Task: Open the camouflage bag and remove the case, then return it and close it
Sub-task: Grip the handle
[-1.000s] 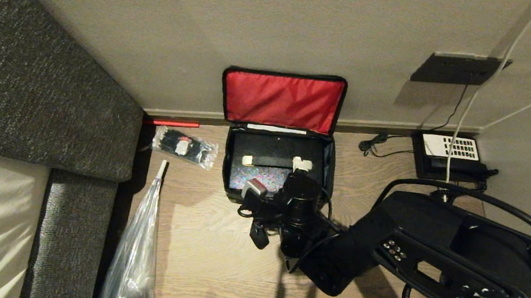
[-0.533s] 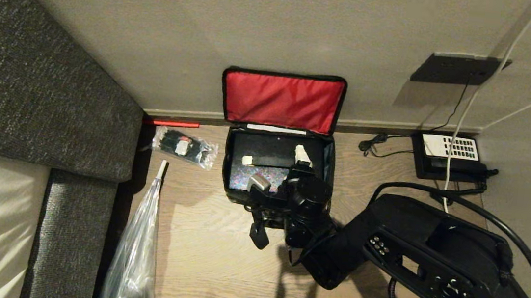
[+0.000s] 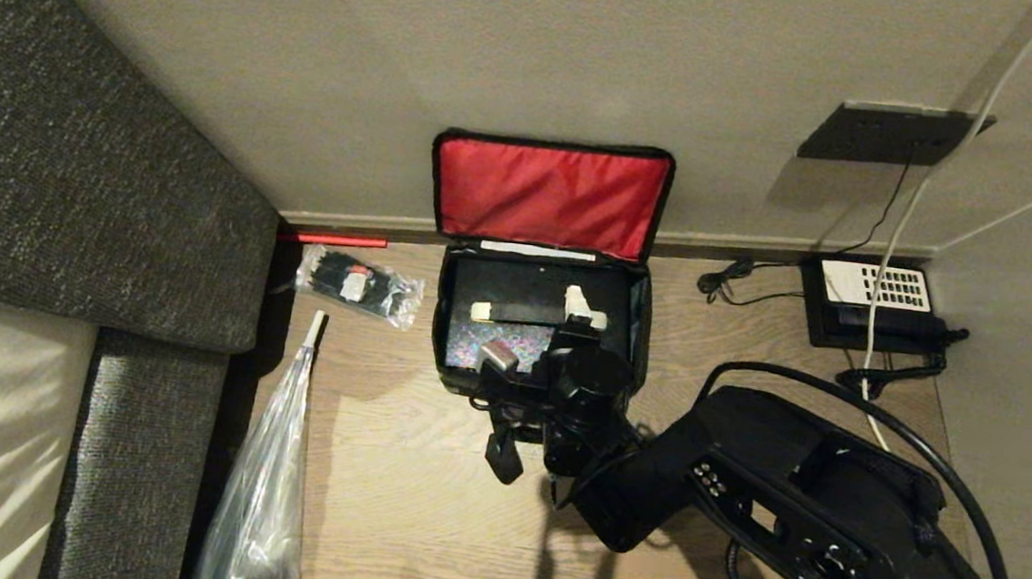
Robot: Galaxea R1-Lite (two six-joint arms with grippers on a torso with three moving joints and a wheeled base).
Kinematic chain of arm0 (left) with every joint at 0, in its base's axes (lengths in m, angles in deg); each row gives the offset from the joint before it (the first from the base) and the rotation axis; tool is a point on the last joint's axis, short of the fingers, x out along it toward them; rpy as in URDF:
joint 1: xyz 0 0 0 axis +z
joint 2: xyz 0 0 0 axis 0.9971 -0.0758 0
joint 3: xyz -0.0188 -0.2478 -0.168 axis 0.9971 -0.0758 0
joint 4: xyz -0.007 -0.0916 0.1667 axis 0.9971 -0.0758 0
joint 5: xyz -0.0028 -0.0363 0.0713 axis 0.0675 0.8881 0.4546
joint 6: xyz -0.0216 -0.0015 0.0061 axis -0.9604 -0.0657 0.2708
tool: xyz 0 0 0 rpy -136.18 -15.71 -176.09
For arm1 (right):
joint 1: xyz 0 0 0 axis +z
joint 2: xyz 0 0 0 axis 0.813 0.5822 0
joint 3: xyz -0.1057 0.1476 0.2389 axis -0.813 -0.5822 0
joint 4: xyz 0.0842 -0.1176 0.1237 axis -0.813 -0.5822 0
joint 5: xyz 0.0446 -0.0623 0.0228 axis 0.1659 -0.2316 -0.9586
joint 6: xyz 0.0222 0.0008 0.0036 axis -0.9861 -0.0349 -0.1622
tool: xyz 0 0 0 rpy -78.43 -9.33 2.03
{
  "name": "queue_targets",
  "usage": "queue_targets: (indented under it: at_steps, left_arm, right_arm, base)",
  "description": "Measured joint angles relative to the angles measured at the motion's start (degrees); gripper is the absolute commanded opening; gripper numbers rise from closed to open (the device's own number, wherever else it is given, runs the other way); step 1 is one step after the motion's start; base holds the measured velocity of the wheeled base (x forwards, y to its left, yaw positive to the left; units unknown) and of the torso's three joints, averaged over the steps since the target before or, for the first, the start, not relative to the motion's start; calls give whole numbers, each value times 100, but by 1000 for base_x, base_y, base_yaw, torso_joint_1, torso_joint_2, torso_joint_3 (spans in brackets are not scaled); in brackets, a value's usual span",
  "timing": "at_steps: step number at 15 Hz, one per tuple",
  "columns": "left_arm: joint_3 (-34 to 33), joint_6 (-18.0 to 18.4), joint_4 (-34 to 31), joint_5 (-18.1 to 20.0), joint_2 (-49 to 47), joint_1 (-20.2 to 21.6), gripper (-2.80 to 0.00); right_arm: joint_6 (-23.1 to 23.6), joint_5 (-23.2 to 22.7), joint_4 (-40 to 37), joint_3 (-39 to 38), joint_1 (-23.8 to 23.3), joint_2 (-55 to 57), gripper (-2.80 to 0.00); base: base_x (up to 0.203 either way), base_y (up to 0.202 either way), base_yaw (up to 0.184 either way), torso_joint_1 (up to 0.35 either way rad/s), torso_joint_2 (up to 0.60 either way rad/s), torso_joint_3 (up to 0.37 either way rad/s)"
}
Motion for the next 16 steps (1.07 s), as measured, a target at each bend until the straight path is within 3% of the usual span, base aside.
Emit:
queue_targets:
  at_steps: [8, 13, 16]
  left_arm:
    - [0, -2, 0, 0, 0, -1, -280]
    - [0, 0, 2, 0, 0, -1, -280]
    - [0, 1, 1, 0, 0, 2, -280]
  right_arm:
    - [-20, -3, -273, 979, -144, 466, 0]
    - [-494, 42, -684, 245, -168, -61, 0]
    - [-1315, 125, -1028, -418, 174, -639, 0]
  base:
    - [0, 0, 0, 0, 0, 0]
    - [0, 0, 0, 0, 0, 0]
    - [0, 0, 0, 0, 0, 0]
